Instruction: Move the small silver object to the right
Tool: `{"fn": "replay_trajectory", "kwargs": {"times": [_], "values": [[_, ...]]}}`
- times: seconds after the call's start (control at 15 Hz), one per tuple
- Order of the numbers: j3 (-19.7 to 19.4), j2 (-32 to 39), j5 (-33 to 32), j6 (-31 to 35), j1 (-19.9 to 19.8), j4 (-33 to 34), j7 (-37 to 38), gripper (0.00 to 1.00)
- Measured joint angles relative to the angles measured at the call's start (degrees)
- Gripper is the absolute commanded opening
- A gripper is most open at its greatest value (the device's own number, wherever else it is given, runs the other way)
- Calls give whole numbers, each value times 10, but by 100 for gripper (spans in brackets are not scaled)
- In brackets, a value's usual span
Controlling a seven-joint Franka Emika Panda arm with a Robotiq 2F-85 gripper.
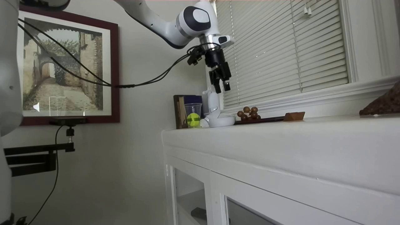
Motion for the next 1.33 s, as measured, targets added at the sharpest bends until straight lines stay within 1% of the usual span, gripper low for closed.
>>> {"fn": "replay_trajectory", "kwargs": {"times": [0.13,0.47,0.53,0.6,0.67,0.73,0.87,1.0,1.07,1.2,1.33], "values": [[-1,3,-12,-15,0,1,17,100],[-2,22,-42,-24,2,6,61,100],[-2,27,-45,-28,2,9,66,96],[-3,32,-46,-32,3,12,70,84],[-4,37,-46,-35,4,15,73,81],[-5,42,-46,-37,5,19,77,73],[-5,52,-46,-39,7,26,83,64],[-7,60,-46,-39,9,31,89,61],[-8,64,-46,-39,10,34,91,65],[-11,71,-46,-38,12,39,94,67],[-13,77,-46,-38,14,42,94,67]]}}
